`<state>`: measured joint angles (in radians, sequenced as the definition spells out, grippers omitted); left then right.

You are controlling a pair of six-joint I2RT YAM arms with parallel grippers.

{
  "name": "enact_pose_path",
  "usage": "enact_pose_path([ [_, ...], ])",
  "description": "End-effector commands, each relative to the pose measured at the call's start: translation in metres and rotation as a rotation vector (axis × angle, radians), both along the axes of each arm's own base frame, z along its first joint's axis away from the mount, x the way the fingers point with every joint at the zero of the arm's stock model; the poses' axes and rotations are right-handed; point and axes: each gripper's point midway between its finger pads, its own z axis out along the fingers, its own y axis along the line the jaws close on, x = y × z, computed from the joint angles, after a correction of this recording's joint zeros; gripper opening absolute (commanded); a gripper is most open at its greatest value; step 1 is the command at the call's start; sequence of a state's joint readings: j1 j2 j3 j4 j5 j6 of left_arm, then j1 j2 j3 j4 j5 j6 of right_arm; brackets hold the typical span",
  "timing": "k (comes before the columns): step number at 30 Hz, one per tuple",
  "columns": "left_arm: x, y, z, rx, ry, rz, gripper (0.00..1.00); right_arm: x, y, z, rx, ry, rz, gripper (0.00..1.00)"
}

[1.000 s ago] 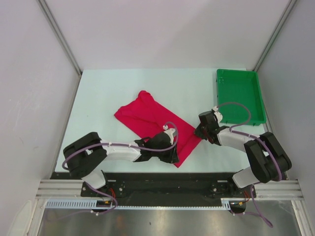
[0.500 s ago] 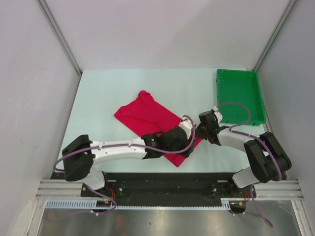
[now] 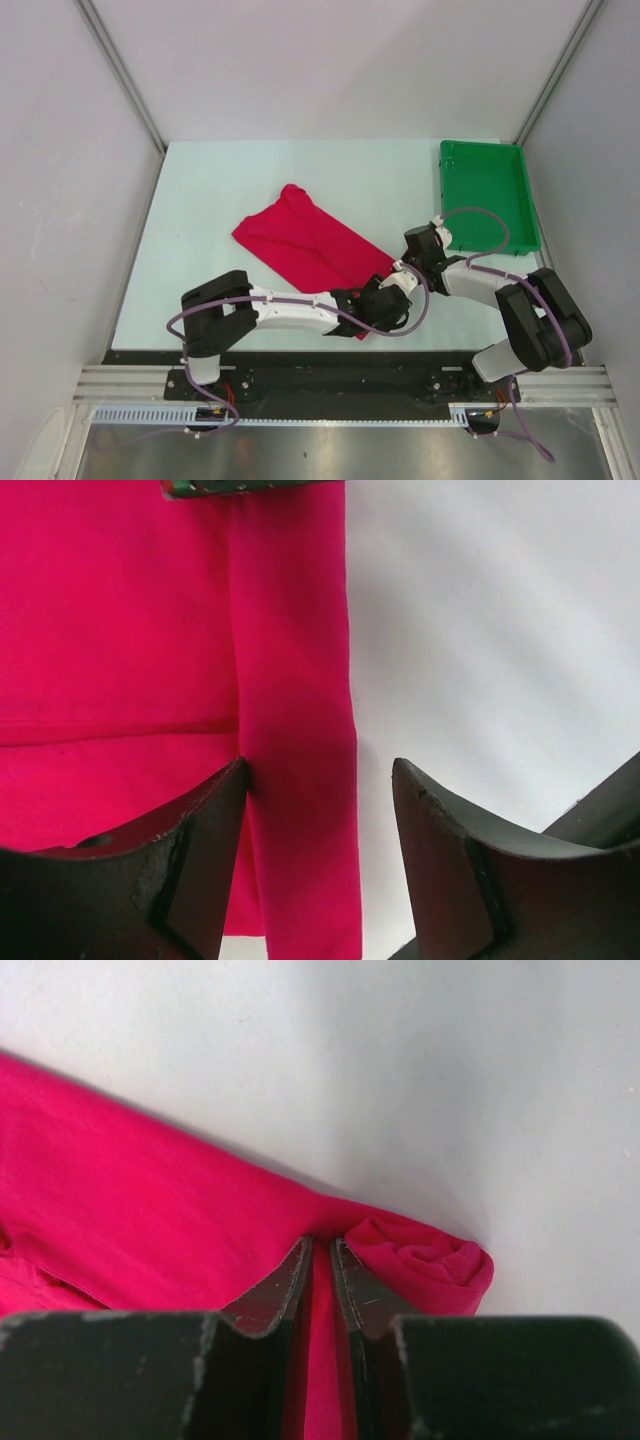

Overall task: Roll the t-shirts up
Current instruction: Roll the T-shirt to the center of the board.

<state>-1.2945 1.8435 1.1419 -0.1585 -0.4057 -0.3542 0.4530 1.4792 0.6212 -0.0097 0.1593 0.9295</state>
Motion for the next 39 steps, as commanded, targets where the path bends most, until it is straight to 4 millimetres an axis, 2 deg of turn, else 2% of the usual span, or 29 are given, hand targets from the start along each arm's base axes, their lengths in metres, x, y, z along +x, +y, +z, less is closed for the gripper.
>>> enact_pose_path([
  [1,0.007,-0.016,0.018,-0.035,-0.086,0.015,0.64,-0.008,-0.009,-0.015,-0.044,0.055,0.000,0.17],
  [8,0.001,-0.012,-0.006,0.012,-0.069,0.013,0.60,-0.008,-0.008,-0.016,-0.041,0.057,0.002,0.17],
  [14,0.002,-0.004,-0.023,0.068,-0.069,0.053,0.44,-0.008,-0.007,-0.016,-0.039,0.057,0.010,0.17],
  [17,0.002,-0.002,-0.025,0.070,-0.062,0.066,0.29,-0.007,-0.006,-0.013,-0.035,0.049,0.021,0.19],
  [18,0.001,-0.001,-0.025,0.065,-0.058,0.067,0.19,-0.007,-0.005,-0.009,-0.030,0.038,0.027,0.26],
  [20,-0.002,-0.003,-0.021,0.030,-0.035,0.064,0.13,-0.006,-0.004,-0.002,-0.029,0.017,0.041,0.38],
  [21,-0.002,-0.003,-0.019,0.012,-0.021,0.064,0.08,-0.003,-0.003,0.009,-0.020,-0.012,0.046,0.51],
  [23,-0.010,-0.007,-0.013,-0.050,0.033,0.041,0.05,-0.004,-0.005,0.018,-0.026,-0.035,0.053,0.61],
  [24,-0.007,-0.006,-0.010,-0.081,0.060,0.043,0.03,-0.003,-0.007,0.026,-0.022,-0.049,0.051,0.65],
  [26,-0.010,-0.001,-0.006,-0.151,0.124,0.056,0.01,-0.004,-0.011,0.043,-0.019,-0.084,0.046,0.66],
  [28,-0.008,-0.005,0.001,-0.259,0.214,0.047,0.00,-0.006,-0.018,0.056,-0.018,-0.109,0.026,0.68],
  [29,-0.012,0.004,-0.007,-0.275,0.262,0.065,0.00,-0.012,-0.021,0.056,-0.024,-0.094,0.023,0.68],
  [31,-0.009,0.005,0.001,-0.345,0.318,0.061,0.00,-0.017,-0.025,0.060,-0.038,-0.095,0.016,0.68],
  [32,-0.012,0.010,-0.004,-0.349,0.351,0.075,0.00,-0.022,-0.027,0.063,-0.041,-0.096,0.018,0.68],
  [33,-0.009,0.012,-0.003,-0.370,0.370,0.085,0.00,-0.024,-0.027,0.064,-0.042,-0.093,0.022,0.68],
  [34,-0.016,0.008,0.001,-0.405,0.418,0.055,0.00,-0.030,-0.024,0.061,-0.041,-0.084,0.033,0.68],
  [39,-0.022,0.020,-0.006,-0.489,0.560,0.106,0.00,-0.047,-0.007,0.051,0.007,-0.061,0.056,0.68],
])
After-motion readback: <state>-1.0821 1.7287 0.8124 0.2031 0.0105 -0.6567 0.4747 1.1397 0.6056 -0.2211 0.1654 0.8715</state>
